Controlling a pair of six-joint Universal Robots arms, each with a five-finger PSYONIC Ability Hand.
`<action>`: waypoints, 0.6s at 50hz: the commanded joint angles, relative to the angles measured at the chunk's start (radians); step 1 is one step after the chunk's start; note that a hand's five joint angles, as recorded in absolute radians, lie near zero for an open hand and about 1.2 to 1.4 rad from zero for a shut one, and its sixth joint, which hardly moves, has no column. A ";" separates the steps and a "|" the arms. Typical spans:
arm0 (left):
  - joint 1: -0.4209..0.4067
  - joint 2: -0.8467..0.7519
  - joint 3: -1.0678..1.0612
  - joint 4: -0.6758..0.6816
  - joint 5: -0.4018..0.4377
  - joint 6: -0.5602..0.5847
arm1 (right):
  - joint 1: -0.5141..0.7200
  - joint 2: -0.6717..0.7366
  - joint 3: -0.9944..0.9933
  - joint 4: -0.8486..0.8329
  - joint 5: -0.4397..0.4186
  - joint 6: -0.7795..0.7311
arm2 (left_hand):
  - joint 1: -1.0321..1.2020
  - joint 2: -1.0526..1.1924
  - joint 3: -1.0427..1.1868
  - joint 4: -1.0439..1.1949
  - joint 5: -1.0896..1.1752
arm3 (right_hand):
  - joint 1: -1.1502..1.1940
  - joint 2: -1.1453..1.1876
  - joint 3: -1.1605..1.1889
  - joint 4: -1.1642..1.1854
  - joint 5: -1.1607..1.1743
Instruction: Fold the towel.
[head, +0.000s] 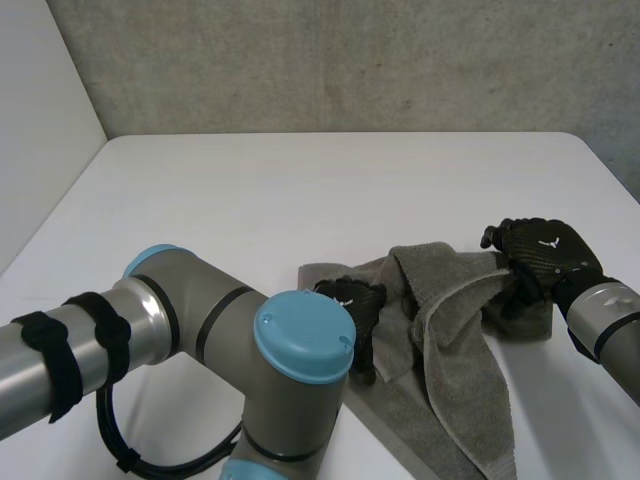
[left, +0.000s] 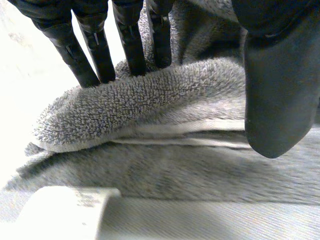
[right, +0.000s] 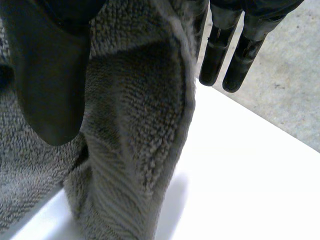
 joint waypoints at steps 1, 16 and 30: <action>0.010 -0.052 0.059 0.072 0.006 0.097 | 0.005 0.029 0.001 -0.014 0.002 0.002 | -0.096 -0.106 -0.091 -0.107 -0.244 | -0.061 -0.072 -0.060 -0.056 -0.020; 0.020 -0.164 0.200 0.078 0.006 0.223 | 0.004 0.052 -0.001 -0.022 0.002 0.002 | 0.849 0.840 0.854 0.839 0.702 | -0.058 -0.069 -0.058 -0.053 -0.018; 0.244 -0.166 0.384 0.190 0.003 0.476 | 0.005 0.046 0.007 -0.028 0.005 0.012 | 0.904 0.895 0.910 0.894 0.757 | -0.199 -0.209 -0.198 -0.194 -0.158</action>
